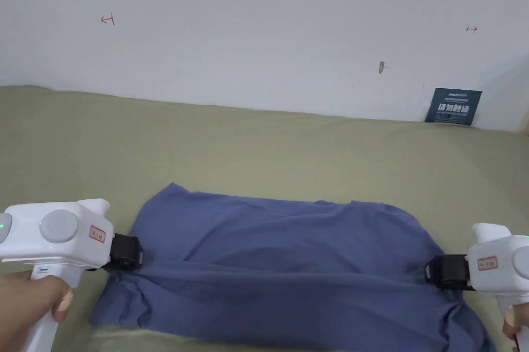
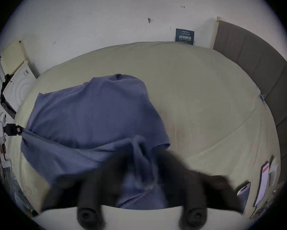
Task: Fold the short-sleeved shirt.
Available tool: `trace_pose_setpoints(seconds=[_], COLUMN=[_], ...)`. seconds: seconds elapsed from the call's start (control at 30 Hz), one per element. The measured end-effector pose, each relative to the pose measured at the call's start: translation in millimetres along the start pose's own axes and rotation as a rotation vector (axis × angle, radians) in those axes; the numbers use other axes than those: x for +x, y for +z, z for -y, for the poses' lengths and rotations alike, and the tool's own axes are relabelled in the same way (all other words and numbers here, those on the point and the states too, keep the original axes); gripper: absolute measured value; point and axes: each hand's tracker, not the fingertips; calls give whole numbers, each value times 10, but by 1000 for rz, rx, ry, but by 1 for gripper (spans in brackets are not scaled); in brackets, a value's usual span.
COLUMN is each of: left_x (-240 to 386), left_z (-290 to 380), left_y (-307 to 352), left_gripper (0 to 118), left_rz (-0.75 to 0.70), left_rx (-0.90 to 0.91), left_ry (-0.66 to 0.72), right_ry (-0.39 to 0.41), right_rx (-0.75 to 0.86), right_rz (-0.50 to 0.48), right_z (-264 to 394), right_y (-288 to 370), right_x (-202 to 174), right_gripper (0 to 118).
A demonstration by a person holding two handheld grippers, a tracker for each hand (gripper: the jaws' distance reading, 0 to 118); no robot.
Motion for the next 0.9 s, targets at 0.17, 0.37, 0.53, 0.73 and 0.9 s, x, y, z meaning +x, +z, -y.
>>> trace_pose_setpoints(seconds=[0.17,0.37,0.53,0.73,0.9], left_x=[-46,-36,-128,-40,-8], left_z=[215,806,1347,1401,1050], left_y=[413,948,922,668,365], left_gripper=[102,11,0,0,69], left_rz=[74,75,146,95,48], left_rx=[50,135,179,94,89], left_ry=[-1,-25,37,27,52], right_ry=[11,47,28,-6,-1], right_rx=[105,167,121,65,83], right_rz=[-51,-95,-130,-126,-116], right_z=[135,633,1244,1491,1393], right_y=[503,1116,1133,894,872], right_x=[-8,-146,-268,-222,-166], right_gripper=[96,17,0,0,0])
